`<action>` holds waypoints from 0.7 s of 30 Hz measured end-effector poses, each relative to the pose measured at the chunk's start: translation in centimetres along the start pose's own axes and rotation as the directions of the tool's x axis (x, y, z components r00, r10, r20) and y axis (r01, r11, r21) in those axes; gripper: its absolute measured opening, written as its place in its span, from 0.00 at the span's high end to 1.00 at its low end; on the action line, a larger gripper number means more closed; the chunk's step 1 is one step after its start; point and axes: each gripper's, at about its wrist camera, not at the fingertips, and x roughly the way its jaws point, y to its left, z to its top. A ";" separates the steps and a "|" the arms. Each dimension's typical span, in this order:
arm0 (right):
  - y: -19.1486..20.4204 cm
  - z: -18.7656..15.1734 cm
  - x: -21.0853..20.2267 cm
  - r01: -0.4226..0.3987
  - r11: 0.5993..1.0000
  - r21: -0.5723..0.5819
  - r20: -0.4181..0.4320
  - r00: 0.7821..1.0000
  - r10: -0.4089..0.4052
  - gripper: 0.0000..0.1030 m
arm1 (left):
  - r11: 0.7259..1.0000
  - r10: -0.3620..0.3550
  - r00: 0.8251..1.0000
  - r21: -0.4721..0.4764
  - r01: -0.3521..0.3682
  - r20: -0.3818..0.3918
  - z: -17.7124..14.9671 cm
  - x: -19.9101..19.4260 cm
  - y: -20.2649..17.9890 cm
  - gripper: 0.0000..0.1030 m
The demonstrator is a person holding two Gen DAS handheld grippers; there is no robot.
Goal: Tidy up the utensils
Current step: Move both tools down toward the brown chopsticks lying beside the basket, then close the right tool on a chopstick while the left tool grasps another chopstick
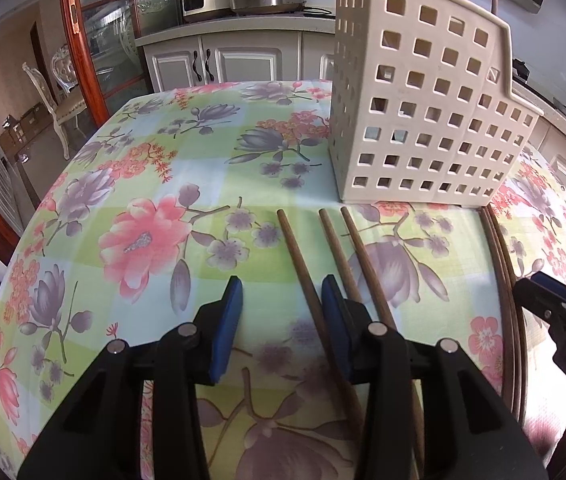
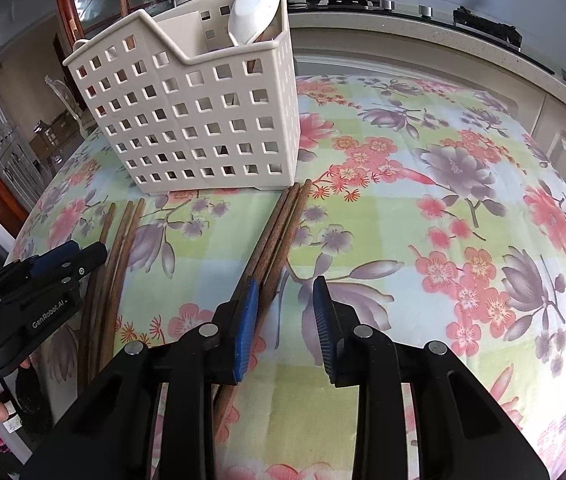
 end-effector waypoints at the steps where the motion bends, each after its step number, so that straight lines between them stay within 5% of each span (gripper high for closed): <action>1: 0.1 0.2 0.2 0.009 1.000 -0.002 -0.004 1.000 -0.009 0.73 | 1.000 -0.003 1.000 -0.002 0.003 -0.001 0.0 0.0 0.0 0.60; 11: 1.0 2.0 1.7 0.094 0.994 -0.059 -0.033 0.995 -0.096 0.77 | 1.000 0.001 1.000 0.007 -0.001 -0.005 0.3 0.2 -0.5 0.65; 15: 0.3 1.6 1.4 0.061 0.997 -0.049 -0.031 0.998 -0.063 0.92 | 1.000 -0.007 1.000 0.023 0.007 0.001 0.2 0.0 -0.8 0.88; 21: -2.2 0.8 0.0 -0.048 0.998 0.033 0.015 0.999 0.047 0.93 | 0.999 -0.046 0.999 -0.013 0.046 0.010 -0.1 -0.2 -0.3 0.92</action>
